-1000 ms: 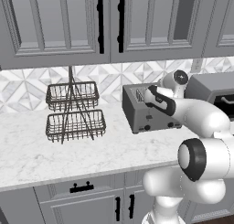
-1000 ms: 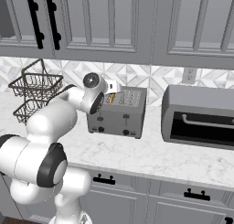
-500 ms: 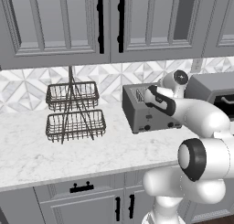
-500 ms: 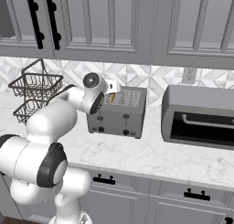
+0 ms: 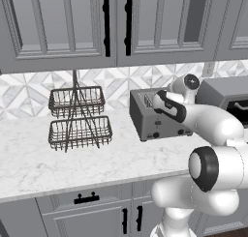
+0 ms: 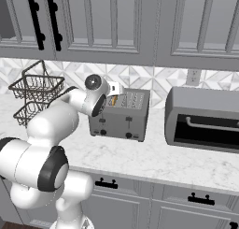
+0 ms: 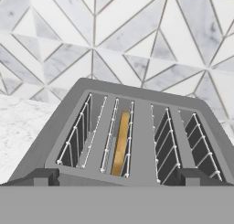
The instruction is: Start the toaster. Once the lever pops up, take the bread to the plate on the dining counter.
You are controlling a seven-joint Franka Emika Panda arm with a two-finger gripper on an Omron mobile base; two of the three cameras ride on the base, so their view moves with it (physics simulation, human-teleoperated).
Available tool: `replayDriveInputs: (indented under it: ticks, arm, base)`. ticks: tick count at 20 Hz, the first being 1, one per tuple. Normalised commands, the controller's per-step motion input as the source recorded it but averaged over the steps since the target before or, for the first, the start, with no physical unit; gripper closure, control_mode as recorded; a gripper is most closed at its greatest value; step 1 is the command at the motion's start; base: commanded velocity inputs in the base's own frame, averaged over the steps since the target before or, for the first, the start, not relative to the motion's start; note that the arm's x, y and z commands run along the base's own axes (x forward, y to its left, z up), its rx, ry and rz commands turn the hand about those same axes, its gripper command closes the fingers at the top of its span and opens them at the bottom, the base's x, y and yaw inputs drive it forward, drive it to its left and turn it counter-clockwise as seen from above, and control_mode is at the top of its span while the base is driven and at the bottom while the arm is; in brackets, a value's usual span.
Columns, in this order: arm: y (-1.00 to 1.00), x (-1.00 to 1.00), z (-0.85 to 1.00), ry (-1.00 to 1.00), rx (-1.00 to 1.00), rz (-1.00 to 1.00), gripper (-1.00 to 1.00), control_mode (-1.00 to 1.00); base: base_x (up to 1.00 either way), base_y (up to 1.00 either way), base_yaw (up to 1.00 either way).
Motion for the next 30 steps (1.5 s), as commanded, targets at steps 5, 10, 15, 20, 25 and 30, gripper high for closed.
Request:
replayDriveInputs:
  ticks: [5,10,15,20,25,30]
  arm:
    - [0.00,0.00,0.00,0.00,0.00,0.00,-1.00,-1.00]
    - [0.00,0.00,0.00,0.00,0.00,0.00,-1.00,-1.00]
    - [0.00,0.00,0.00,0.00,0.00,0.00,-1.00,-1.00]
    - [0.00,0.00,0.00,0.00,0.00,0.00,-1.00,-1.00]
    - [0.00,0.00,0.00,0.00,0.00,0.00,-1.00,-1.00]
    - [0.00,0.00,0.00,0.00,0.00,0.00,-1.00,-1.00]
  base:
    - [0.00,0.00,0.00]
    - [0.00,0.00,0.00]
    - [0.00,0.00,0.00]
    - [0.00,0.00,0.00]
    - [0.00,0.00,0.00]
    - [0.00,0.00,0.00]
